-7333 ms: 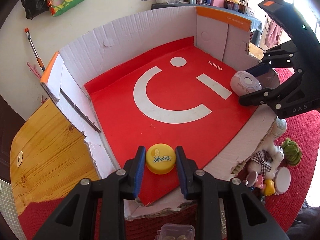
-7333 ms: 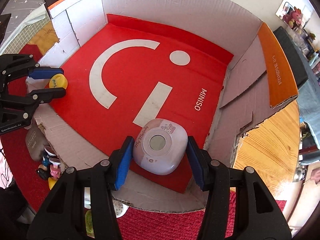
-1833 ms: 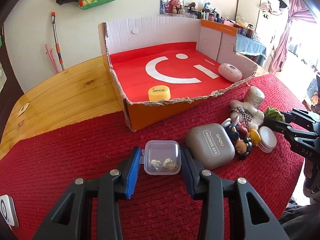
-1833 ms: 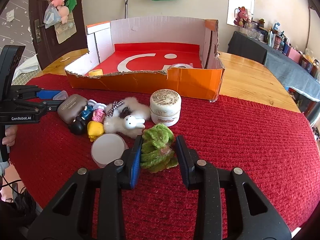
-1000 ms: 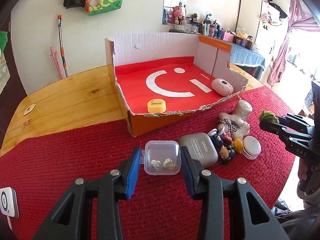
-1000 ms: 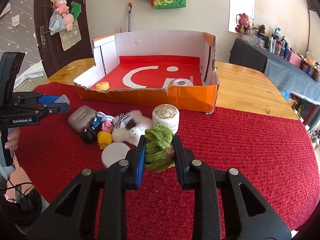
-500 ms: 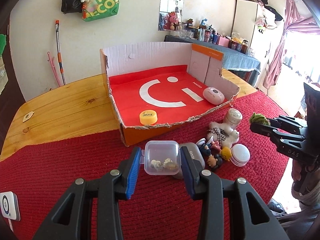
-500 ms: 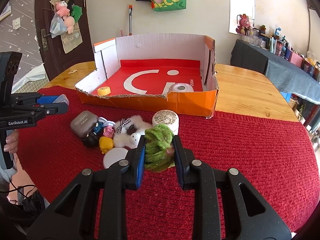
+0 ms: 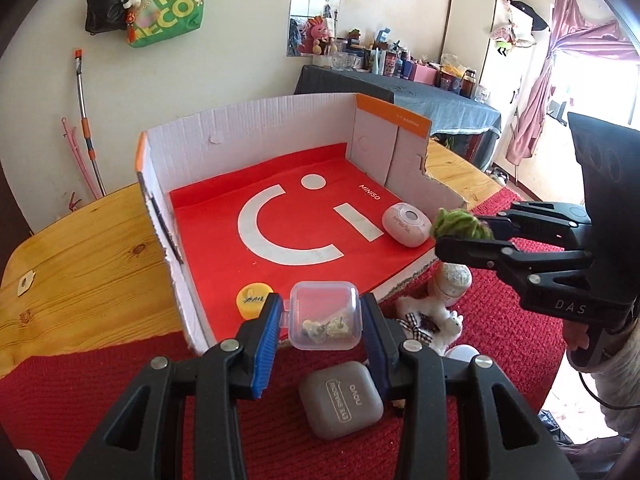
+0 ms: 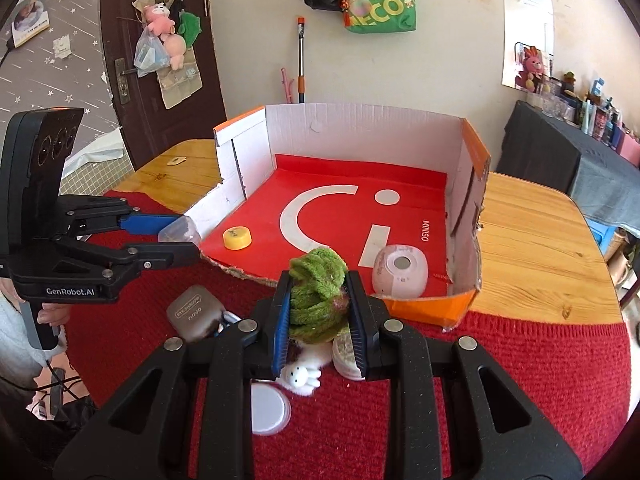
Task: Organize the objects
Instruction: 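Carry the clear box and green plush into the orange box with both grippers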
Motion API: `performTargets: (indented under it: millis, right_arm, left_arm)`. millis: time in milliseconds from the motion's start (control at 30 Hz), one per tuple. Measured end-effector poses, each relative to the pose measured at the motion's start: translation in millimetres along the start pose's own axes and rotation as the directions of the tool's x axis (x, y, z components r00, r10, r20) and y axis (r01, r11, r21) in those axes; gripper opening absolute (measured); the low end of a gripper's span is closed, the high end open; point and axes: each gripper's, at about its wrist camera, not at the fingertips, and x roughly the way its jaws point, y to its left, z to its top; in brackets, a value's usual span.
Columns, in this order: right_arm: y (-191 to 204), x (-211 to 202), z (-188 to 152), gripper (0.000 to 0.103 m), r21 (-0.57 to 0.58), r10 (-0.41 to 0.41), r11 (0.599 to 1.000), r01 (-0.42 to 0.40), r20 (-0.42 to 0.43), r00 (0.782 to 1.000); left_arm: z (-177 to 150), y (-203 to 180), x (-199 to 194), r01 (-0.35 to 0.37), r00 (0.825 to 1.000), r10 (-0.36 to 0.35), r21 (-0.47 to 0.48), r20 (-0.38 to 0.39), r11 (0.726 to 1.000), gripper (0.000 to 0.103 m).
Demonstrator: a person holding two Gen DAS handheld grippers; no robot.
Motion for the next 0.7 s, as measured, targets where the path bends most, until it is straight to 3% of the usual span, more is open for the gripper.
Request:
performTargets:
  millis: [333,700]
  right_arm:
    - [-12.7,61.1,23.2,0.024,-0.074,0.031,0.996,-0.045,-0.181,0.983]
    - [-15.5,91.0,24.8,0.024,-0.126,0.043,0.988,-0.085,-0.302,0.952]
  left_arm:
    - [21.4,-5.9,52.0,0.018,0.991,-0.008,0.072,-0.131,0.997,0.041]
    - [26.8,-6.3,73.6,0.027,0.981,-0.006,0.107,-0.192,0.994,0.041]
